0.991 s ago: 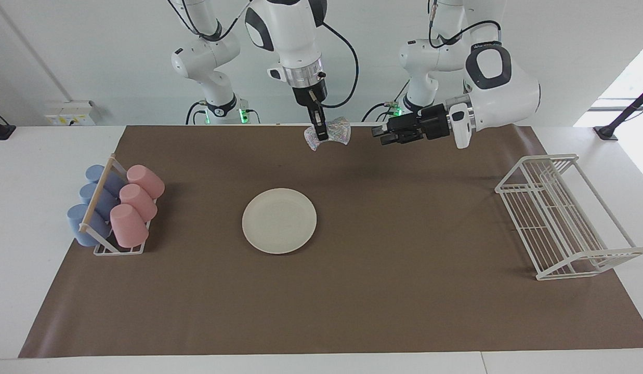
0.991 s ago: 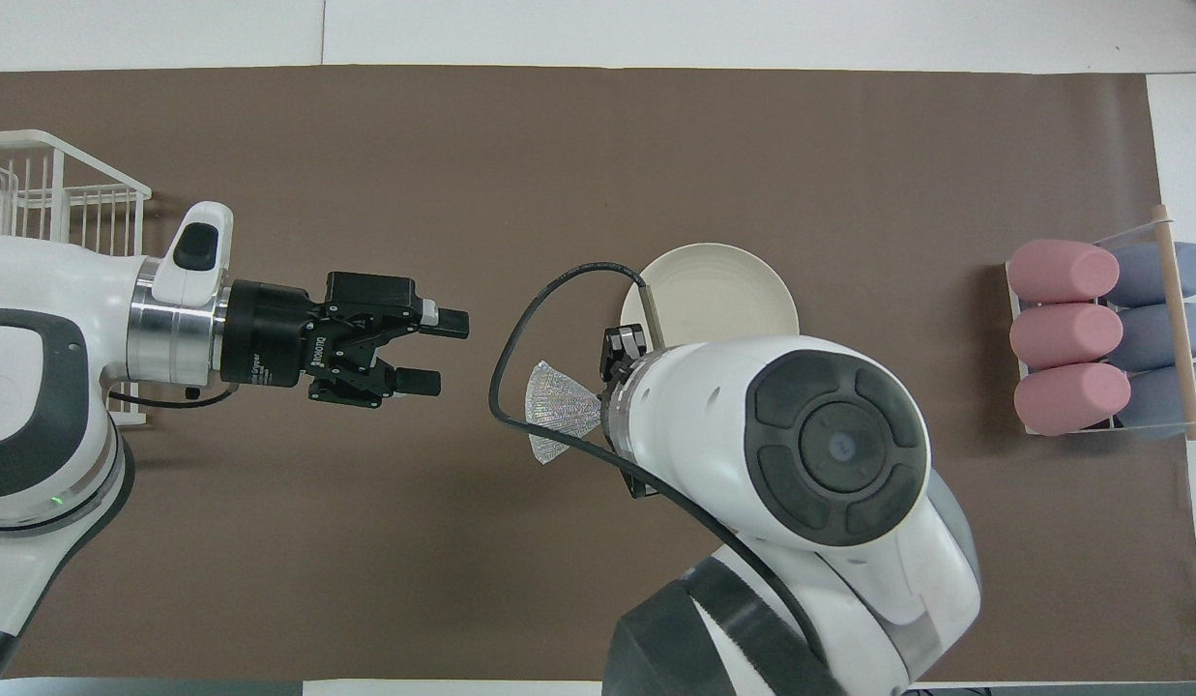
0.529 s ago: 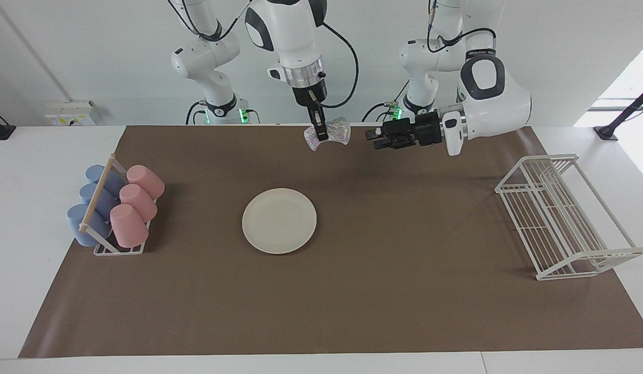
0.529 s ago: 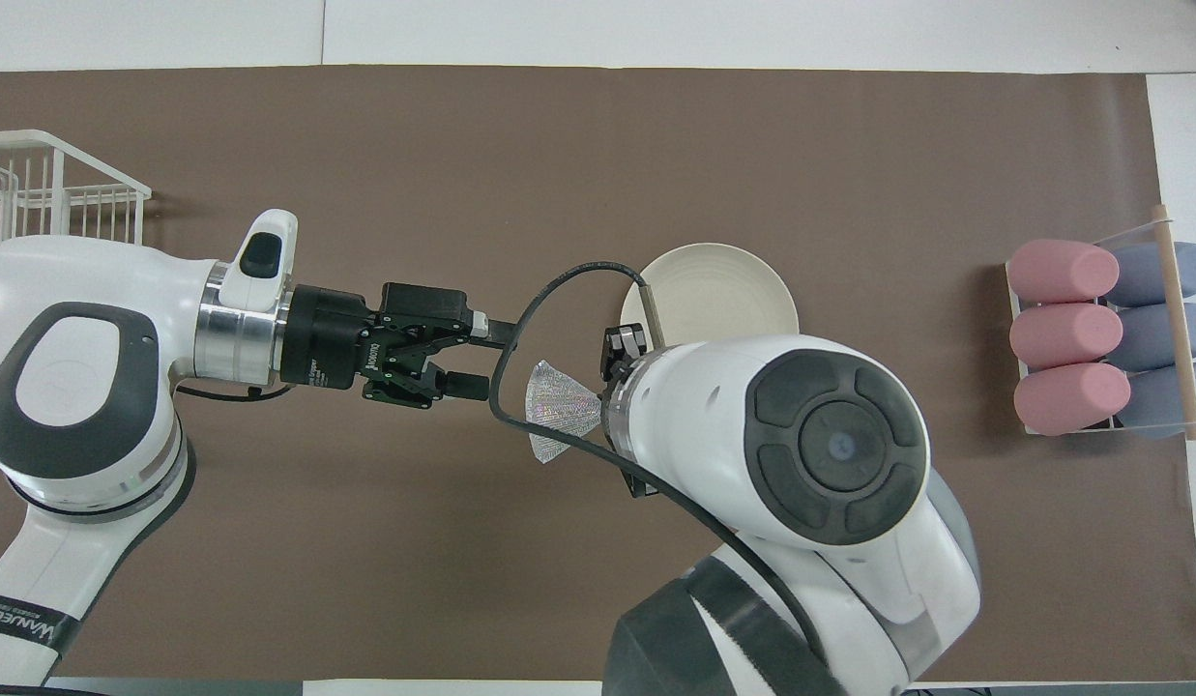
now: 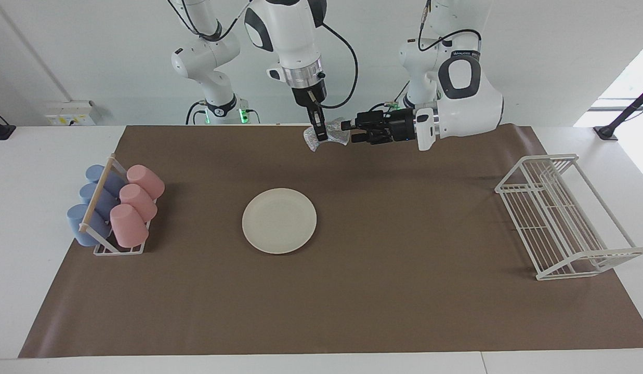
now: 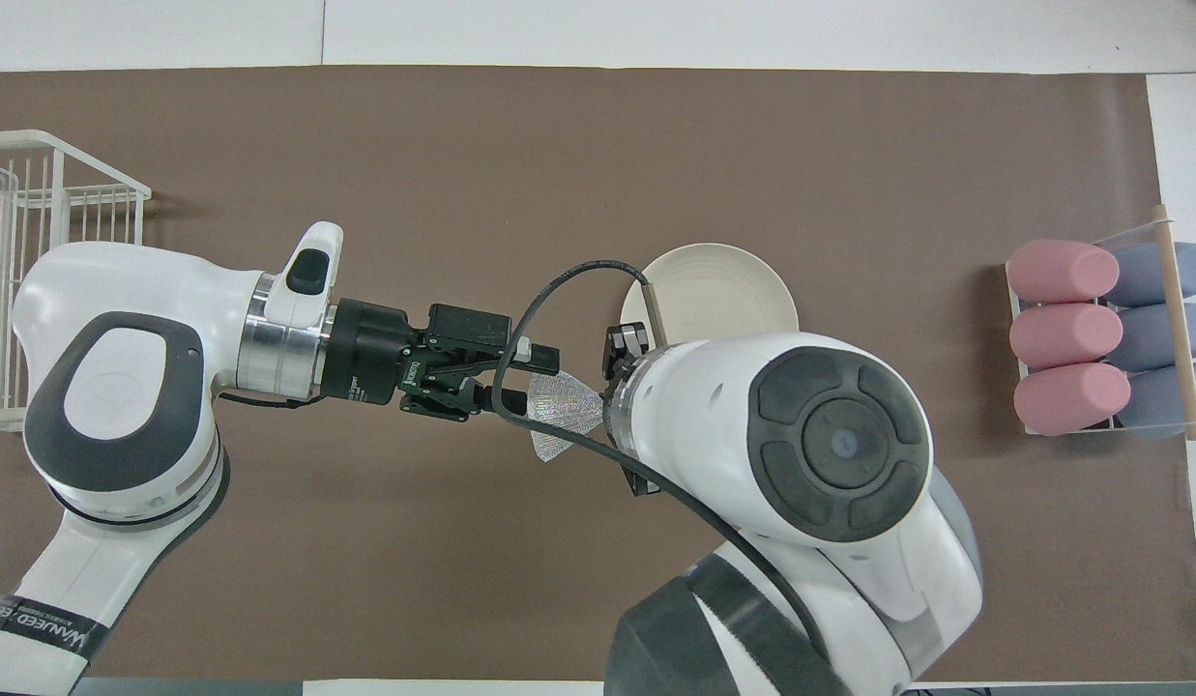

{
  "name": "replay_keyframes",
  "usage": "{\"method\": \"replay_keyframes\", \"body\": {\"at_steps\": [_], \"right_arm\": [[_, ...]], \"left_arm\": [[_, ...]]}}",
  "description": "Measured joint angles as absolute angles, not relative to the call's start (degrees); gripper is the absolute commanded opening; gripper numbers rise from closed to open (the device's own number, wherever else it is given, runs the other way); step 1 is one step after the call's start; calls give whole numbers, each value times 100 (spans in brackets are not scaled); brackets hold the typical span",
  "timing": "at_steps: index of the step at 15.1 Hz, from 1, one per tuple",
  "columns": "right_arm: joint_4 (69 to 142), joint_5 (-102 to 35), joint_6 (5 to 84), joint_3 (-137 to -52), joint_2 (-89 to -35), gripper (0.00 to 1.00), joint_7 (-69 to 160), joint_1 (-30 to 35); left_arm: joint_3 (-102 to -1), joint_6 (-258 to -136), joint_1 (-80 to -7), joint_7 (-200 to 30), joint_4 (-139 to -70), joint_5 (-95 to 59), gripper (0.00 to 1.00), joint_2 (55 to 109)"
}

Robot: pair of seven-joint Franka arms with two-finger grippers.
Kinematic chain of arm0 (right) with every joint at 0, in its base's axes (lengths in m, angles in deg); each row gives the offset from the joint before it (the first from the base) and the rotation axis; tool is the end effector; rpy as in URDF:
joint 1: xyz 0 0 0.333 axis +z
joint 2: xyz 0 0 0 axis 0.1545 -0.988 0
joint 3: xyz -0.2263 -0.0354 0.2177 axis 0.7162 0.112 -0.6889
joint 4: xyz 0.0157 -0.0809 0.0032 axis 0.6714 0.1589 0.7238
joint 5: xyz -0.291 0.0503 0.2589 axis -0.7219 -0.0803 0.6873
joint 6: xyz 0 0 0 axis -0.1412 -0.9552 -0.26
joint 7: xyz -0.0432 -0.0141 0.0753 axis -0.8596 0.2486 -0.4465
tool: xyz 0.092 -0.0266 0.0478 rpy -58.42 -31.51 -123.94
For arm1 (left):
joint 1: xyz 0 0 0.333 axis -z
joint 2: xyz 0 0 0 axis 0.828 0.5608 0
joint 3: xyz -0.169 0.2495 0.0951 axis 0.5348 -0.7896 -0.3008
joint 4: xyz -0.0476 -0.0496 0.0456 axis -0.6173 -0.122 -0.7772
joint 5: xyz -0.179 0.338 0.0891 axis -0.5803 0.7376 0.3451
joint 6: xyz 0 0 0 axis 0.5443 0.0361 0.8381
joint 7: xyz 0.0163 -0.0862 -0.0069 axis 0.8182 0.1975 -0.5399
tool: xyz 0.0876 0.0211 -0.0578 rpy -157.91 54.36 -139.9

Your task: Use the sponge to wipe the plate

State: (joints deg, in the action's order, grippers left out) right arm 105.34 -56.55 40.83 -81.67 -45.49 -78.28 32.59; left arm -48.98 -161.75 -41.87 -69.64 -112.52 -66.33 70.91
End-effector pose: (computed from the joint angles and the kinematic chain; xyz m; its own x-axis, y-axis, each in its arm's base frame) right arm 0.4610 0.3473 0.5603 0.1503 -0.9679 -0.2016 -0.9850 -0.1289 -0.1151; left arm 0.4849 -0.2599 0.4902 0.9249 -0.1031 -0.3661 0.2967 -0.4066 0.8641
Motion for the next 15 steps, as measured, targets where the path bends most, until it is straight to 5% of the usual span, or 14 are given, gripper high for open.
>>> {"method": "replay_keyframes", "body": {"at_steps": [2, 3, 9, 10, 11, 13, 14, 15], "right_arm": [[10534, -5655, 4083, -8167, -4549, 0, -7828, 3259], [10534, -5655, 4083, -8167, -4549, 0, -7828, 3259], [10525, -5658, 4080, -8169, -4549, 2, -7828, 3252], [10524, -5658, 4080, -8169, -4549, 46, -7828, 3252], [10523, -5658, 4080, -8169, -4549, 75, -7828, 3252], [10523, -5660, 3994, -8169, -4542, 87, -7691, 3251], [10523, -5661, 3914, -8168, -4533, 100, -7512, 3245], [10523, -5661, 3848, -8168, -4521, 100, -7325, 3220]], "left_arm": [[-4896, -16175, -4119, -6940, -11253, -6633, 10, 7090], [-4893, -16176, -4069, -6936, -11253, -6633, 0, 7091], [-4910, -16175, -3971, -6935, -11252, -6634, 0, 7090], [-4912, -16167, -3971, -6935, -11252, -6634, 0, 7090], [-4914, -16160, -3971, -6935, -11252, -6634, 0, 7090], [-4931, -16138, -3972, -6935, -11252, -6633, 0, 7091], [-4941, -16118, -3972, -6935, -11252, -6633, 0, 7091], [-4948, -16101, -3972, -6935, -11252, -6633, 0, 7091]]}}
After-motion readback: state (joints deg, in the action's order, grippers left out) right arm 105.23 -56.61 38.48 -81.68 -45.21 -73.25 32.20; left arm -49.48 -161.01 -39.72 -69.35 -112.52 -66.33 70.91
